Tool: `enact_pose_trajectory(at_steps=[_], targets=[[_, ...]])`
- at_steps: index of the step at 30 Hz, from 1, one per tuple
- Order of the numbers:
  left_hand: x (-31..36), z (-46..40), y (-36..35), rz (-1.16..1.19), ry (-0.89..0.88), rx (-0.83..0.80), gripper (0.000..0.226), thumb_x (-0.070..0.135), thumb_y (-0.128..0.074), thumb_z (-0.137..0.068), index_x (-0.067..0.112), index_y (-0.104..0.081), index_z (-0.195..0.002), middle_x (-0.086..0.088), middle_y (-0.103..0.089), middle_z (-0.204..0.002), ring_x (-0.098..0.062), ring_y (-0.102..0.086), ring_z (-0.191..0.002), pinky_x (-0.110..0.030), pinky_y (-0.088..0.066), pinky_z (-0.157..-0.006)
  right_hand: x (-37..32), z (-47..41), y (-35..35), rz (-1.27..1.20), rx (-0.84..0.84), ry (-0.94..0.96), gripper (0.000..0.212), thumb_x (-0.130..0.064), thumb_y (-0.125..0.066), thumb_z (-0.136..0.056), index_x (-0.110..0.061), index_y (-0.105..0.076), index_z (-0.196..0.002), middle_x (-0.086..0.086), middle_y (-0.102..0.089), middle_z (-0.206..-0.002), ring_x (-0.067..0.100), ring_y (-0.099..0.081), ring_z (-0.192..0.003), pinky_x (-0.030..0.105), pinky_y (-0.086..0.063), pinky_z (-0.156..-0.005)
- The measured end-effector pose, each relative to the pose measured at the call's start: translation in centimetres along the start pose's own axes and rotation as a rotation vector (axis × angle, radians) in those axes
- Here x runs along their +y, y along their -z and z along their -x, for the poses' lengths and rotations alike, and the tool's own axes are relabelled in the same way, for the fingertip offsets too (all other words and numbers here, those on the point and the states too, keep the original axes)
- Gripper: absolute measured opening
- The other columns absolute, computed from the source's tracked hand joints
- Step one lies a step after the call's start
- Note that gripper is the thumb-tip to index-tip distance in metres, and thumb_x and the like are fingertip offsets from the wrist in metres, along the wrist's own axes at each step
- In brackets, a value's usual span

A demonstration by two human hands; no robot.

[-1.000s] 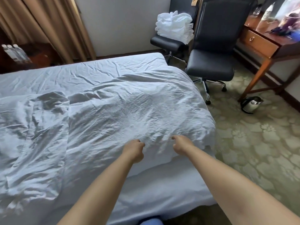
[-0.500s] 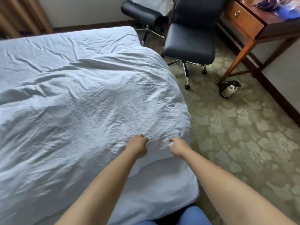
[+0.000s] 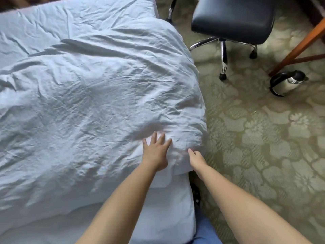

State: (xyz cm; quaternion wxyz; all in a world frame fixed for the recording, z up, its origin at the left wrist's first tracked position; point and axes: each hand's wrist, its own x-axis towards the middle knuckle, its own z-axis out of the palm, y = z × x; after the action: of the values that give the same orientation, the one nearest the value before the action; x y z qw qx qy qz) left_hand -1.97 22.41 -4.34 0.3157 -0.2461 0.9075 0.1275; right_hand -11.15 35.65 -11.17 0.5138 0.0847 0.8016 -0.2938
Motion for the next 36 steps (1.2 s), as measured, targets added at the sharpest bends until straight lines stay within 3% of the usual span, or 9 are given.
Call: enact_pose_trajectory(at_steps=[4, 10, 17, 20, 23, 26, 30, 33, 36], targets=[[1.8, -3.0, -1.2, -0.045, 0.044, -0.059, 0.083, 0.02, -0.053, -0.083, 0.037, -0.007, -0.15, 0.005, 0.01, -0.16, -0.034, 0.015, -0.145, -0.069, -0.002, -0.109, 2.3, -5.1, -1.4, -0.433, -0.07, -0.229, 0.085, -0.072, -0.036, -0.083, -0.019, -0.028, -0.149, 0.005, -0.04, -0.148, 0.031, -0.042, -0.132, 0.05, -0.033, -0.11], [0.5, -5.8, -2.1, -0.069, 0.072, -0.084, 0.083, 0.03, -0.064, -0.08, 0.041, -0.016, -0.147, 0.008, -0.002, -0.16, -0.033, 0.001, -0.146, -0.068, -0.015, -0.108, 0.8, -7.5, -1.3, -0.937, -0.238, -0.289, 0.092, -0.087, -0.043, -0.068, -0.019, -0.061, -0.126, 0.01, -0.064, -0.124, 0.03, -0.061, -0.11, 0.046, -0.047, -0.099], [0.2, -7.0, -1.5, 0.026, 0.081, -0.126, 0.082, 0.033, -0.066, -0.078, 0.041, -0.021, -0.146, 0.012, -0.009, -0.159, -0.03, -0.005, -0.147, -0.068, -0.017, -0.108, -2.4, -9.5, 1.6, -1.203, -0.226, -0.248, 0.056, -0.062, -0.058, -0.079, -0.013, -0.069, -0.104, 0.013, -0.069, -0.103, 0.029, -0.064, -0.099, 0.042, -0.047, -0.097], [-0.2, -6.4, -0.5, 0.079, 0.067, -0.141, 0.082, 0.031, -0.066, -0.079, 0.04, -0.021, -0.147, 0.012, -0.015, -0.157, -0.025, -0.012, -0.145, -0.064, -0.022, -0.109, -4.6, -7.5, 2.0, -1.051, -0.173, -0.235, 0.02, -0.028, -0.058, -0.086, -0.011, -0.063, -0.077, 0.006, -0.067, -0.068, 0.02, -0.065, -0.067, 0.03, -0.055, -0.072], [-1.0, -5.1, 1.2, 0.277, 0.073, -0.07, 0.07, 0.02, -0.056, -0.084, 0.036, -0.029, -0.146, 0.005, -0.035, -0.151, -0.021, -0.035, -0.137, -0.045, -0.035, -0.108, -7.9, -4.2, 2.6, -0.848, 0.037, -0.111, 0.022, -0.004, -0.058, -0.078, -0.013, -0.045, -0.063, -0.006, -0.042, -0.033, 0.009, -0.041, -0.03, 0.015, -0.035, -0.04], [-2.0, -3.0, 4.1, 0.745, 0.132, 0.07, 0.048, 0.014, -0.048, -0.093, 0.027, -0.047, -0.139, -0.003, -0.054, -0.137, -0.021, -0.051, -0.125, -0.032, -0.041, -0.102, -11.7, 0.5, 1.6, -0.782, 0.135, 0.177, 0.017, 0.006, -0.059, -0.08, -0.01, -0.053, -0.08, -0.001, -0.057, -0.059, 0.015, -0.057, -0.055, 0.015, -0.04, -0.042], [-4.7, 0.6, 9.8, 1.32, 0.32, 0.402, 0.021, 0.028, -0.046, -0.098, 0.022, -0.066, -0.104, -0.004, -0.064, -0.117, -0.019, -0.058, -0.101, -0.032, -0.044, -0.087, -14.7, 7.5, -0.7, -0.224, 0.129, 0.653, 0.025, -0.012, -0.063, -0.082, -0.011, -0.065, -0.107, 0.007, -0.069, -0.102, 0.027, -0.064, -0.1, 0.033, -0.05, -0.079], [-7.3, 3.7, 14.0, 1.645, 0.377, 0.537, 0.036, 0.044, -0.045, -0.097, 0.019, -0.059, -0.119, -0.003, -0.059, -0.118, -0.018, -0.054, -0.098, -0.033, -0.041, -0.081, -14.9, 11.7, -2.2, 0.416, 0.074, 0.882, 0.034, -0.025, -0.056, -0.088, -0.022, -0.059, -0.122, 0.008, -0.064, -0.119, 0.031, -0.06, -0.106, 0.034, -0.05, -0.084], [-9.7, 6.9, 16.1, 1.637, 0.188, 0.552, 0.063, 0.058, -0.055, -0.086, 0.02, -0.05, -0.136, 0.005, -0.054, -0.132, -0.013, -0.051, -0.115, -0.034, -0.04, -0.099, -14.0, 14.4, -5.4, 0.727, -0.133, 0.832, 0.037, -0.035, -0.049, -0.091, -0.037, -0.051, -0.128, -0.003, -0.055, -0.125, 0.025, -0.054, -0.108, 0.028, -0.044, -0.085]])
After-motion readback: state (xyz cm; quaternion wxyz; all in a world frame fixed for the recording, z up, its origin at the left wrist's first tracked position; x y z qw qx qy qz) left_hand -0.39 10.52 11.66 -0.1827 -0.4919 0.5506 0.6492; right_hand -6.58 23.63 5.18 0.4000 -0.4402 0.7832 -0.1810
